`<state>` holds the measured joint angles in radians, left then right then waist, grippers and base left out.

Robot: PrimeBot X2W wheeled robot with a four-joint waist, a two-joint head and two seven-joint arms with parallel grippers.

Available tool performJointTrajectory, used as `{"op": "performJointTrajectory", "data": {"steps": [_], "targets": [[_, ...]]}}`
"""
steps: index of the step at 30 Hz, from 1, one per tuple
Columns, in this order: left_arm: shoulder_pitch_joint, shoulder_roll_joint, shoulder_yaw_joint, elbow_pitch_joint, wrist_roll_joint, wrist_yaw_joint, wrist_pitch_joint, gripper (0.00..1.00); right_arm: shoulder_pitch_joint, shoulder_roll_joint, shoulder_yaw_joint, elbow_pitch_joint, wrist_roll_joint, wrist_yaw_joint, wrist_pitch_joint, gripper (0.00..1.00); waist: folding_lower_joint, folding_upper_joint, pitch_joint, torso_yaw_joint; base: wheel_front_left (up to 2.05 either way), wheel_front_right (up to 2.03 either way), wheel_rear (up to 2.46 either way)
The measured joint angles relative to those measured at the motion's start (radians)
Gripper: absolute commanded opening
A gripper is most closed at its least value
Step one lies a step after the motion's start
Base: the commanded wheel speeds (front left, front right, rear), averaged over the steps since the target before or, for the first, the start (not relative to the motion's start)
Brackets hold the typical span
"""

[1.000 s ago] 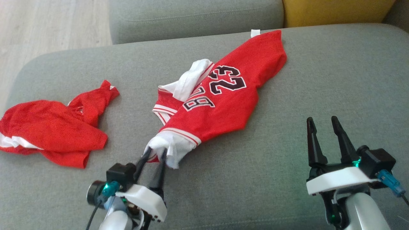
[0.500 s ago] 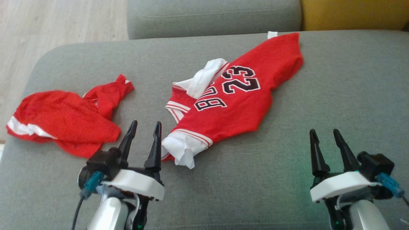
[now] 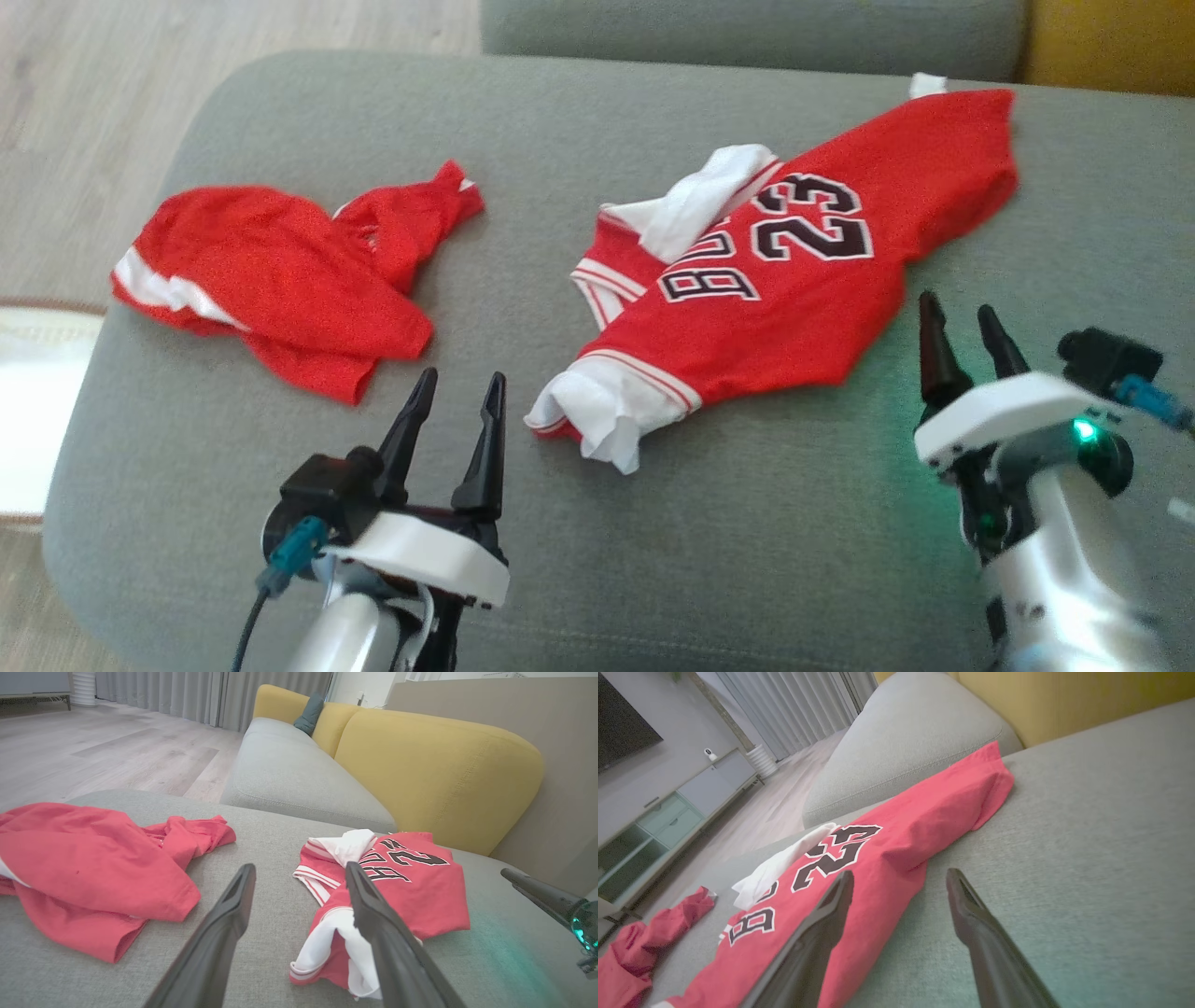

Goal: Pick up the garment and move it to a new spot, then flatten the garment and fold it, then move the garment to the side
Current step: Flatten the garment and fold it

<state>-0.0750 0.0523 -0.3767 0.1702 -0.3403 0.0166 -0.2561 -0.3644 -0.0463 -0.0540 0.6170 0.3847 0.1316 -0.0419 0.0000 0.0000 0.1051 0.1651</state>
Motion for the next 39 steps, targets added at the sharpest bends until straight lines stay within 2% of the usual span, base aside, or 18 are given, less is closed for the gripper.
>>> {"op": "performJointTrajectory", "data": {"steps": [4, 10, 12, 13, 14, 18, 22, 26, 29, 35, 39], "targets": [[-0.019, 0.0, -0.004, -0.001, -0.009, 0.001, 0.0, 1.0, -0.107, 0.0, -0.045, 0.128, 0.087, 0.0, 0.011, 1.0, 0.0, 0.0, 0.03, 0.038, 0.0, 0.0, 0.0], [-0.037, -0.001, -0.013, 0.0, -0.016, 0.001, 0.0, 1.0, -0.261, -0.003, -0.105, 0.332, 0.142, 0.0, 0.002, 1.0, 0.0, 0.0, 0.073, 0.091, 0.0, 0.0, 0.0], [-0.037, -0.001, -0.014, 0.0, -0.016, 0.001, 0.0, 1.0, -0.28, -0.002, -0.112, 0.364, 0.145, 0.0, -0.008, 0.98, 0.0, 0.0, 0.08, 0.097, 0.0, 0.0, 0.0], [-0.037, -0.001, -0.015, 0.0, -0.019, 0.001, 0.0, 1.0, -0.3, -0.002, -0.125, 0.399, 0.145, 0.0, -0.022, 0.23, 0.0, 0.0, 0.085, 0.103, 0.0, 0.0, 0.0], [-0.038, -0.001, -0.015, 0.0, -0.021, 0.001, 0.0, 1.0, -0.317, -0.003, -0.14, 0.434, 0.144, 0.0, -0.04, 0.0, 0.0, 0.0, 0.089, 0.107, 0.0, 0.0, 0.0], [-0.038, -0.001, -0.014, 0.002, -0.023, 0.009, 0.0, 1.0, -0.367, -0.003, -0.175, 0.539, 0.139, 0.0, -0.114, 0.0, 0.0, 0.0, 0.087, 0.105, 0.0, 0.0, 0.0], [-0.037, -0.001, -0.014, 0.014, -0.023, 0.01, 0.0, 1.0, -0.381, -0.003, -0.18, 0.59, 0.118, 0.0, -0.181, 0.0, 0.0, 0.0, 0.07, 0.08, 0.0, 0.0, 0.0], [-0.036, -0.001, -0.014, 0.018, -0.023, 0.01, 0.0, 1.0, -0.373, -0.005, -0.217, 0.594, 0.077, 0.0, -0.206, 0.0, 0.0, 0.0, 0.042, 0.049, 0.0, 0.0, 0.0], [-0.031, -0.001, -0.015, 0.019, -0.023, 0.01, 0.0, 1.0, -0.338, -0.02, -0.258, 0.55, 0.02, 0.0, -0.206, 0.0, 0.0, 0.0, 0.016, 0.021, 0.0, 0.0, 0.0], [-0.019, -0.001, -0.032, 0.023, -0.023, 0.019, 0.0, 1.0, -0.244, -0.097, -0.446, 0.407, -0.222, 0.0, -0.206, 0.0, 0.0, 0.0, -0.044, -0.017, 0.0, 0.0, 0.0], [0.008, -0.001, -0.038, 0.021, -0.036, 0.025, 0.0, 1.0, -0.22, -0.086, -0.549, 0.305, -0.484, 0.0, -0.174, 0.0, 0.0, 0.0, -0.06, -0.018, 0.0, 0.0, 0.0]]}}
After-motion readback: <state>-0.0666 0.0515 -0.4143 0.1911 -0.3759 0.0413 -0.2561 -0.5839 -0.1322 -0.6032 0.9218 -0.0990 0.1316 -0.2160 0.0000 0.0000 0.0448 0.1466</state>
